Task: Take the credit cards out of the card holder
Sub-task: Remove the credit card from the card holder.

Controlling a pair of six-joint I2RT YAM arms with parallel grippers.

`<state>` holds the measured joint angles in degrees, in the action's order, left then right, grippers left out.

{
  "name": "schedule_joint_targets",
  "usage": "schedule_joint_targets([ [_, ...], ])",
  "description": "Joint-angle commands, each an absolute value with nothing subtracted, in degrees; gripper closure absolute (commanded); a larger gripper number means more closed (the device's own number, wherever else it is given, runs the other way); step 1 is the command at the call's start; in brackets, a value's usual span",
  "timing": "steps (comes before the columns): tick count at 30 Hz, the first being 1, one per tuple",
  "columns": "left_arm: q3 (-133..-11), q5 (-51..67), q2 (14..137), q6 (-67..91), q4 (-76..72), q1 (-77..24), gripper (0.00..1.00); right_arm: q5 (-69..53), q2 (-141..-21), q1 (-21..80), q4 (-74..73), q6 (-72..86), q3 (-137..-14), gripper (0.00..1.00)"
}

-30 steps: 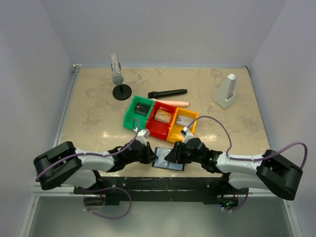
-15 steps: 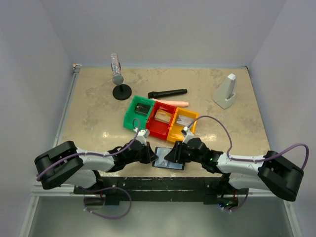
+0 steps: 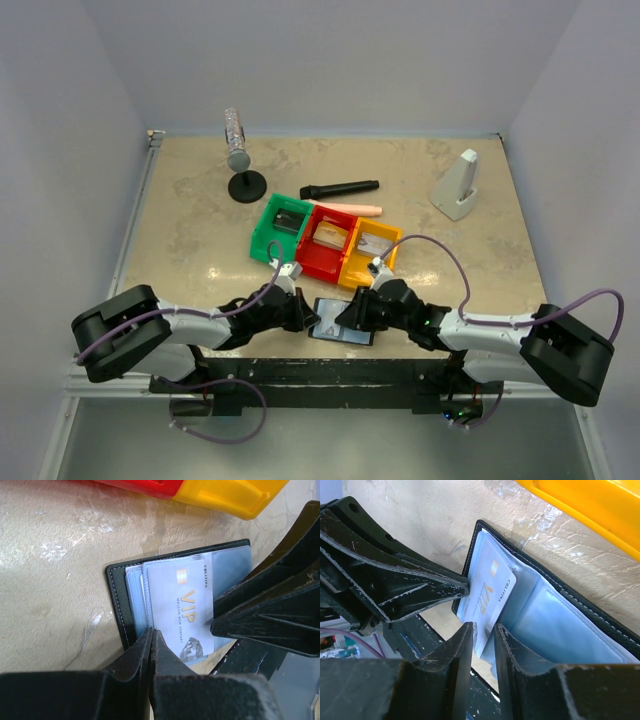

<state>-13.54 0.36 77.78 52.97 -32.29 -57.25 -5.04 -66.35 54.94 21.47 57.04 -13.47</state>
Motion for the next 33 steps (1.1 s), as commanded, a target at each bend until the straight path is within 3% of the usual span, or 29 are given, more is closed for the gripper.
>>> schedule_joint_targets([
  [1,-12.40,3.43,77.87,53.53,-33.93,-57.83,1.00,-4.66,-64.95,55.02,26.63,58.27,-15.56,0.75],
  [6,-12.04,2.64,76.99,53.79,-33.58,-57.83,1.00,-4.48,-63.90,55.02,25.23,58.10,-15.12,0.86],
  [16,-10.73,1.49,75.41,54.49,-33.31,-57.83,1.00,-3.87,-61.79,54.76,22.24,57.30,-14.86,0.99],
  [20,-10.64,1.58,75.32,54.58,-33.49,-57.83,1.00,-4.48,-61.61,54.41,22.15,56.87,-15.12,1.00],
  [26,-10.81,2.20,75.94,54.58,-34.28,-57.83,1.00,-7.82,-64.86,54.40,25.48,56.86,-16.26,0.80],
  [33,-10.81,3.43,76.55,53.88,-35.86,-57.83,1.00,-9.58,-67.41,54.40,27.86,57.39,-16.79,0.69],
])
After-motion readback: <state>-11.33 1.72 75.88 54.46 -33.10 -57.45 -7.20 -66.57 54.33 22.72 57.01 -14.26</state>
